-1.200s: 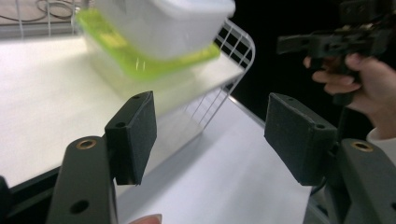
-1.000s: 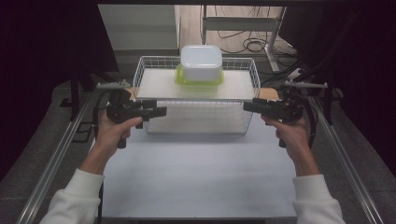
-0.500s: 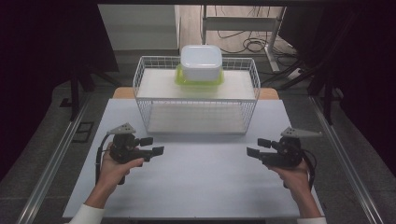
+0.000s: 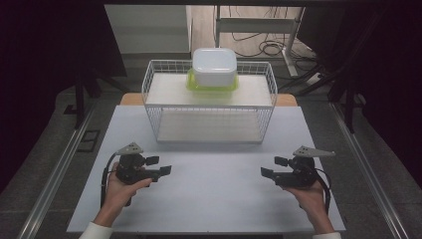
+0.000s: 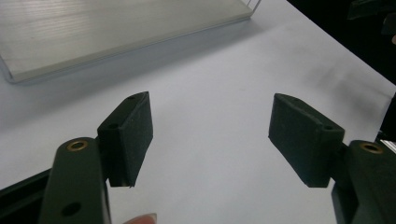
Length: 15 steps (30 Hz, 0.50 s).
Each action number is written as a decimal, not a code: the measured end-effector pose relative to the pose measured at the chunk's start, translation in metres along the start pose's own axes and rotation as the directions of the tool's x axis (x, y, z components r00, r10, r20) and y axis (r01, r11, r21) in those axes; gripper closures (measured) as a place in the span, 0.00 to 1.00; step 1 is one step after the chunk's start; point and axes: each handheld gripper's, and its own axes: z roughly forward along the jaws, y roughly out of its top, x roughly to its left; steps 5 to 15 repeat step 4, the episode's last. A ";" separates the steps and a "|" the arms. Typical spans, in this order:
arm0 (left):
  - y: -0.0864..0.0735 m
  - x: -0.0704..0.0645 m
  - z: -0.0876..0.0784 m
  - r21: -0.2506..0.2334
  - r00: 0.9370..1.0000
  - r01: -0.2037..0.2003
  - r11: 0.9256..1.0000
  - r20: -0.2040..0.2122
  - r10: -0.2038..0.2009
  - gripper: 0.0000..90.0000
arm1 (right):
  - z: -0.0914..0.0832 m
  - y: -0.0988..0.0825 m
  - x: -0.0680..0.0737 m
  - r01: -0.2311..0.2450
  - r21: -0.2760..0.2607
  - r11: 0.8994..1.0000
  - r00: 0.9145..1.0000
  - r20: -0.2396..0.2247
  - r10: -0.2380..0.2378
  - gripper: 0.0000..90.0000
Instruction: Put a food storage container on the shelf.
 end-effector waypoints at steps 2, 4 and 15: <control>-0.001 0.000 0.000 0.004 1.000 -0.004 1.000 -0.008 0.004 0.32 | -0.001 -0.001 0.001 0.010 -0.004 1.000 1.000 0.009 -0.010 0.20; -0.002 0.001 0.001 0.007 1.000 -0.002 1.000 -0.013 0.003 0.31 | -0.002 -0.001 0.001 0.017 -0.008 1.000 1.000 0.022 -0.017 0.18; -0.002 0.001 0.001 0.007 1.000 -0.002 1.000 -0.013 0.003 0.31 | -0.002 -0.001 0.001 0.017 -0.008 1.000 1.000 0.022 -0.017 0.18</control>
